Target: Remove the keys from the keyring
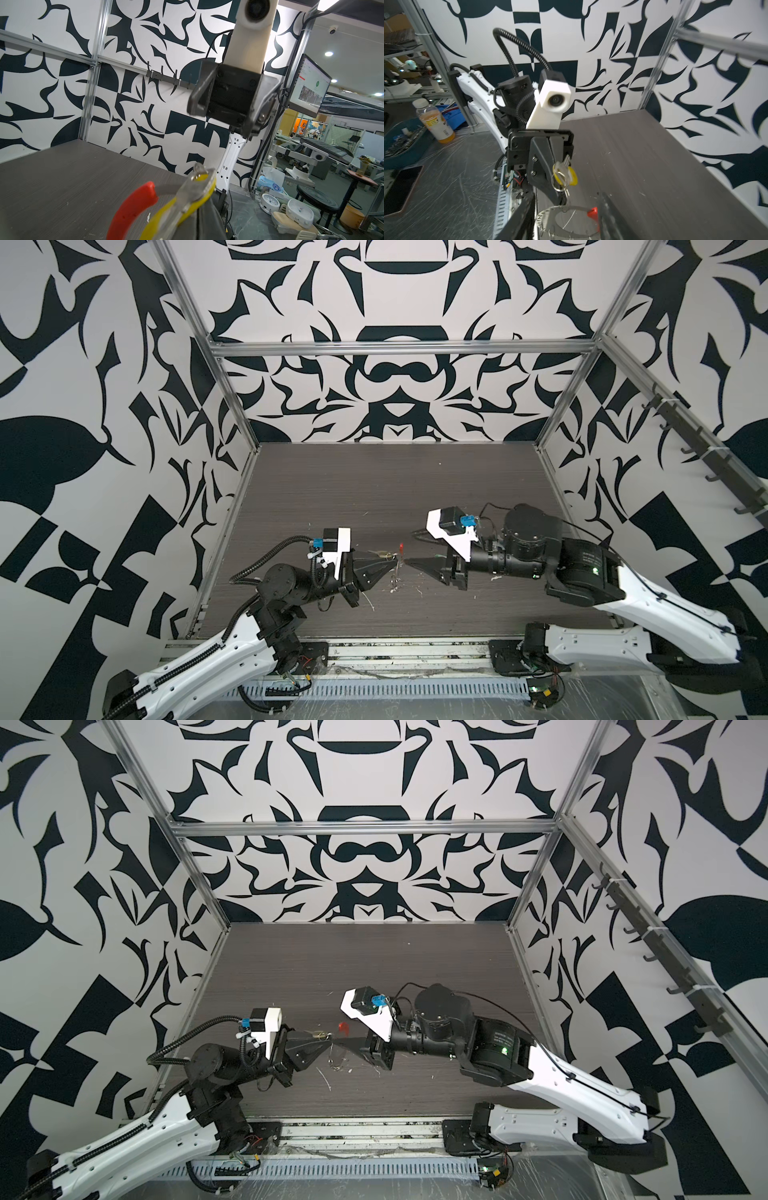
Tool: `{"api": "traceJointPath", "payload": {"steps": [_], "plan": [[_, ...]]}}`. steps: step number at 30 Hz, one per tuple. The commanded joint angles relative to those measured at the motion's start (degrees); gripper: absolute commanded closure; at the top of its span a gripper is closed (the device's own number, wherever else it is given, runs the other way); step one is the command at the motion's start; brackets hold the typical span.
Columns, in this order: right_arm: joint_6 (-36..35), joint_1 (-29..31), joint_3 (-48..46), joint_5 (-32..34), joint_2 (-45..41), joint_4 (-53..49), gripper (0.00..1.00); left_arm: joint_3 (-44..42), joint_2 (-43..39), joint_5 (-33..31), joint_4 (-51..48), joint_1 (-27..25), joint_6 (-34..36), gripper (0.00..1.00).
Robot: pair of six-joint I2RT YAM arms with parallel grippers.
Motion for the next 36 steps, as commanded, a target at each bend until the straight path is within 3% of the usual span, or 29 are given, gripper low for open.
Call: {"api": "traceJointPath", "payload": {"steps": [1,19,22,27,30,31,34,36], "plan": [[3.18,-1.04,-0.83,-5.95,-0.11,2.41,0.51,2.89,-1.45,0.50,-1.79,-0.21,1.99,1.00],[5.39,-6.03,-2.73,-15.76,2.31,4.47,0.67,3.34,-0.64,1.39,-1.69,-0.18,1.49,1.00],[5.54,-6.03,-2.67,-16.50,2.95,4.38,0.75,3.39,-0.68,1.29,-1.84,-0.21,1.52,1.00],[5.53,-6.12,-2.99,-15.73,2.98,4.71,1.00,3.55,-0.89,1.15,-2.27,-0.21,1.48,1.00],[5.65,-6.19,-2.98,-13.42,2.26,4.16,1.00,4.19,-1.56,-0.40,-5.33,-0.21,1.21,1.00],[5.56,-6.29,-2.98,-12.12,1.78,3.66,1.00,4.43,-2.34,-1.21,-7.18,-0.21,1.21,0.98],[5.18,-6.73,-3.04,-9.35,0.69,1.07,1.00,3.94,-5.53,-4.86,-11.98,-0.19,0.96,0.74],[5.01,-6.94,-3.33,-7.34,0.01,-0.47,1.00,3.46,-8.21,-8.11,-15.25,-0.15,0.39,0.69]]}}
